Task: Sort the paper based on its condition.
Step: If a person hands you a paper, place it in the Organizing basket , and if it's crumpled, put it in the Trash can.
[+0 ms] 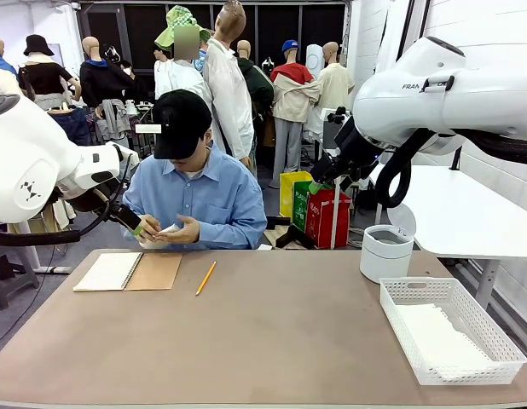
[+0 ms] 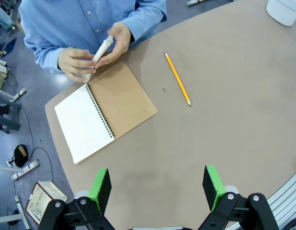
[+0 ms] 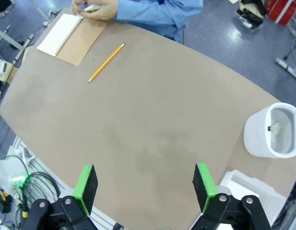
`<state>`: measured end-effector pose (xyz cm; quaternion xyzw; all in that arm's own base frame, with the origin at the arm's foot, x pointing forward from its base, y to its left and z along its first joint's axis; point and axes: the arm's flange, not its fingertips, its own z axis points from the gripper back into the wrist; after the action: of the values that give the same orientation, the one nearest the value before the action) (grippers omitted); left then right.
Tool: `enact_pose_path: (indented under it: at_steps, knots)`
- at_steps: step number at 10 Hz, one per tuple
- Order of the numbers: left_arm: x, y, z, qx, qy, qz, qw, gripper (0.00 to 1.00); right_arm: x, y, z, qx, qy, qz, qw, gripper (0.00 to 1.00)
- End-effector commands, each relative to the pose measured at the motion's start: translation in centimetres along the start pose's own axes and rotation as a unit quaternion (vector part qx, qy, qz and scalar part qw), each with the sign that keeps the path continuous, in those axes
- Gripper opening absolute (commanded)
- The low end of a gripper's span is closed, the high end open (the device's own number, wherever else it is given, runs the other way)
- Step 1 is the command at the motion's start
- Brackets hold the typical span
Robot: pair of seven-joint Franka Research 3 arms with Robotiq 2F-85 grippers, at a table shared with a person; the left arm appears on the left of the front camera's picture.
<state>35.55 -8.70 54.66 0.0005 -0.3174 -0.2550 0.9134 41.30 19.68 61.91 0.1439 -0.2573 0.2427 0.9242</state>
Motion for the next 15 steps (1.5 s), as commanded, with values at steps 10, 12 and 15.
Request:
enact_pose_path:
  at_steps: [10,12,15]
  knots:
    - [-0.01,0.13,0.04,0.0,0.0,0.001,1.0,1.0,-0.01,0.01,0.05,0.0,0.002,0.0,1.0,1.0]
    - [-0.01,0.13,0.04,0.0,0.0,0.001,1.0,1.0,-0.01,0.01,0.05,0.0,0.002,0.0,1.0,1.0]
    - [-0.01,0.13,0.04,0.0,0.0,0.001,1.0,1.0,-0.01,0.01,0.05,0.0,0.002,0.0,1.0,1.0]
